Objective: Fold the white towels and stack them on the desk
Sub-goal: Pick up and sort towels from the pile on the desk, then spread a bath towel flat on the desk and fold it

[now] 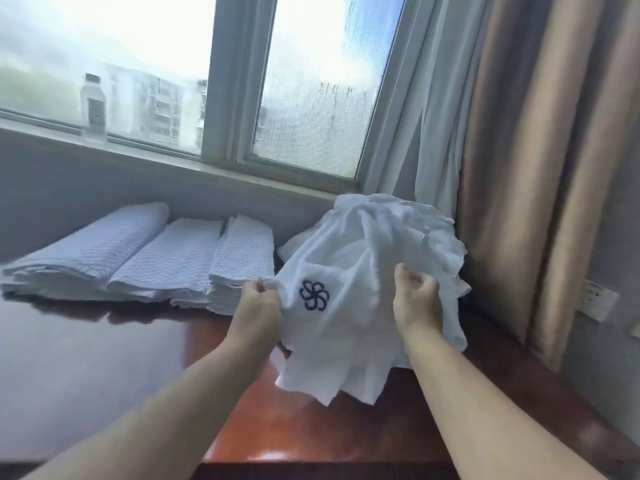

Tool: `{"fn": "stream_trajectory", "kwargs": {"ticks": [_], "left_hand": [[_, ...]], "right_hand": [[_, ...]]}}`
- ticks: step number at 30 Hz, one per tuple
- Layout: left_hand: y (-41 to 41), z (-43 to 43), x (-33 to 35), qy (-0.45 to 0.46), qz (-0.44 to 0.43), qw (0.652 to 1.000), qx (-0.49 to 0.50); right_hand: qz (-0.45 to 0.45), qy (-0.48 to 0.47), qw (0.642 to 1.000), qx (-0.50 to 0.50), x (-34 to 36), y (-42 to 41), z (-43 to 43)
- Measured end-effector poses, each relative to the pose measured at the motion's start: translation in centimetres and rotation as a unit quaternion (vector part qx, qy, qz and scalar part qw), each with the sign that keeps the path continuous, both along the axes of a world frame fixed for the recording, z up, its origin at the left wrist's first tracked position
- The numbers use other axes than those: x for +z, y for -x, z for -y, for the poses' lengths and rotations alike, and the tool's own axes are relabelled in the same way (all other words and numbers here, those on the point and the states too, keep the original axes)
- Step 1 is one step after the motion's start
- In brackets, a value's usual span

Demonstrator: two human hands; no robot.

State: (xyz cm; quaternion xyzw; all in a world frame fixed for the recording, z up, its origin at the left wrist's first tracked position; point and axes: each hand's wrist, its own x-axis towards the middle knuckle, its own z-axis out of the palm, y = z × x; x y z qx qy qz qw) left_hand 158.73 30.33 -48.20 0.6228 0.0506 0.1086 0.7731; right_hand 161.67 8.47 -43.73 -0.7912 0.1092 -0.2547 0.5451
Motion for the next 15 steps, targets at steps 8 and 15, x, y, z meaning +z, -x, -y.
{"fn": "stream_trajectory", "kwargs": {"ticks": [8,15], "left_hand": [[-1.8,3.6,-5.2,-0.461,0.026,0.88,-0.106],[-12.2,6.5,-9.2,-0.568,0.072,0.81,-0.132]], "right_hand": [[-0.045,0.147,0.986,0.059,-4.4,-1.2,1.5],[0.018,0.163,0.985,0.046,-9.3,-7.7,3.8]]}}
